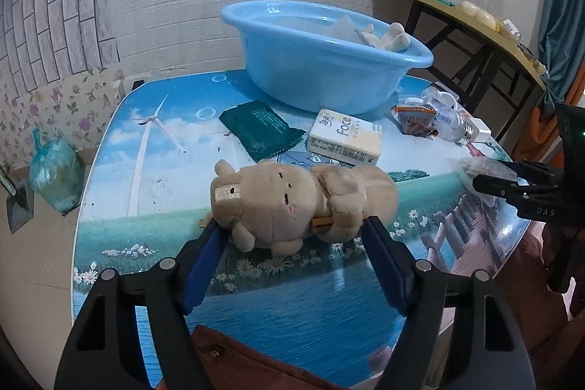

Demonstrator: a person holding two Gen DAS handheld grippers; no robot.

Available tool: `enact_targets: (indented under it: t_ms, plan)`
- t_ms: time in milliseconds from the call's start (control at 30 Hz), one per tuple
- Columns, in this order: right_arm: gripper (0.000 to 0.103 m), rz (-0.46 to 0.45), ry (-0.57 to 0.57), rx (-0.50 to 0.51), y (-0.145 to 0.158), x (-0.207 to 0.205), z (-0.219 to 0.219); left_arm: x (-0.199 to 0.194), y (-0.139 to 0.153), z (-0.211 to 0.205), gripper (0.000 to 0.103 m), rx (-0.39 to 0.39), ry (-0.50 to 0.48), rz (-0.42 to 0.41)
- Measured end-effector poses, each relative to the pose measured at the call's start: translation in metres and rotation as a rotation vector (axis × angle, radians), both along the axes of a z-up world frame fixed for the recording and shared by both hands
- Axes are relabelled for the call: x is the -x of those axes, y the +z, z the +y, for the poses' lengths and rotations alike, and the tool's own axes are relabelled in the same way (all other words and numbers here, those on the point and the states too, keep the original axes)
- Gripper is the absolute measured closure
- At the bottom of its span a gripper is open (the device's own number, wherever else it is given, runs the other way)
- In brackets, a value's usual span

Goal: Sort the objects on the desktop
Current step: 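Grasp beige plush bear with left gripper while right gripper grasps cotton-swab bag, then carry bear and swab bag over basin and release both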

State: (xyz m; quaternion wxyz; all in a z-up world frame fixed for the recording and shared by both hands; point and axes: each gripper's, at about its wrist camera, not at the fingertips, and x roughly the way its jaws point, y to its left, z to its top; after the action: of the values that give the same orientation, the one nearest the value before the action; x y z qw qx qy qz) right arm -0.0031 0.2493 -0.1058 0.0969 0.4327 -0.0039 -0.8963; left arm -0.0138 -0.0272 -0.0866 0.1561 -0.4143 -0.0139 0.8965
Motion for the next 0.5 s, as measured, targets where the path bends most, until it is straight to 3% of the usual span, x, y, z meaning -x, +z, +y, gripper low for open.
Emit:
enact_targets:
  t_ms: [67,167,500]
  plan:
    - [0.057,0.014,0.003,0.001,0.003,-0.001,0.000,-0.002,0.003,-0.001,0.028,-0.006,0.002,0.010]
    - [0.065,0.032,0.014,0.026,0.009,-0.001,0.001,-0.005,0.012,-0.001,0.029,-0.017,0.002,0.037]
    - [0.069,0.125,0.055,0.066,0.038,-0.002,-0.008,-0.011,0.061,-0.002,0.028,-0.045,0.013,0.155]
